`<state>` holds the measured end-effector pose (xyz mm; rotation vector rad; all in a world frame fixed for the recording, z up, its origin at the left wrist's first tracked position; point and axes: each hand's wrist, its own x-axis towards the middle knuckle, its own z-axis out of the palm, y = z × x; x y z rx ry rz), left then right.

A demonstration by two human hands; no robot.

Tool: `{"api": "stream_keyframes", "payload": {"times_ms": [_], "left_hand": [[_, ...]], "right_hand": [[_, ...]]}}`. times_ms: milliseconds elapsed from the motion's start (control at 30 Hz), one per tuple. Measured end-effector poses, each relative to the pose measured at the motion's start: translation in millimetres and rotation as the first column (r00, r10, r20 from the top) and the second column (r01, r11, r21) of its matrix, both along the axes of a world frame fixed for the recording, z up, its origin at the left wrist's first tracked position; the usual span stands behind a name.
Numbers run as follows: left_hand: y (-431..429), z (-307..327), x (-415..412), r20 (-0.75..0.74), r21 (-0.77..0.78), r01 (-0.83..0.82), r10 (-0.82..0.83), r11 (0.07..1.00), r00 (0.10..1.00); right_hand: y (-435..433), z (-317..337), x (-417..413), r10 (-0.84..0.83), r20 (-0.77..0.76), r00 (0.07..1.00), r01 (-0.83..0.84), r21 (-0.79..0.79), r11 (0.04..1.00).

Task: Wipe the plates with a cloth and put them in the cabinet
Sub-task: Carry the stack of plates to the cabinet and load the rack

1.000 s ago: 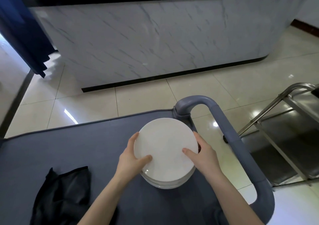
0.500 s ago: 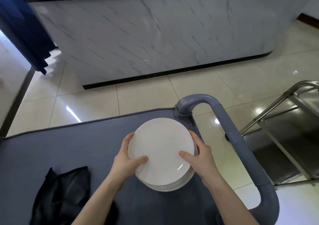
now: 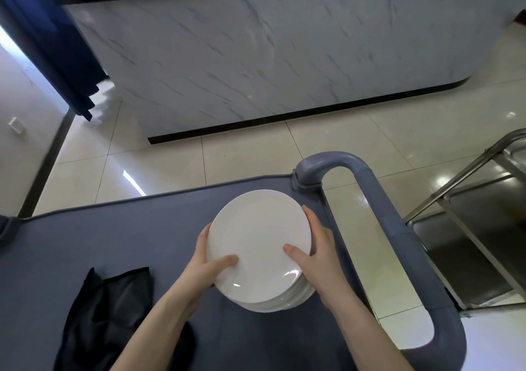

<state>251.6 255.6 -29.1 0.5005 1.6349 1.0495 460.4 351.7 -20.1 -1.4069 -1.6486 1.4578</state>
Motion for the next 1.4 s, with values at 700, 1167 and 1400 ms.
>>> {"api": "stream_keyframes", "payload": {"times_ms": [700,1167,1400], "left_hand": [[-29,23,0,-0.013,0.188,-0.25,0.257,0.95,0.966],[-41,42,25,-0.005,0.328,0.105,-0.109,0.939,0.994],[-59,60,115,-0.016,0.384,0.485,-0.52,0.785,0.854]], "right_hand": [[-32,10,-15,-0.057,-0.247,0.967,0.021,-0.145,0.989],[-138,37,22,-0.467,-0.25,0.848,0.479,-0.016,0.878],[-243,60,93,-0.799,-0.262,0.541,0.825,-0.021,0.565]]}}
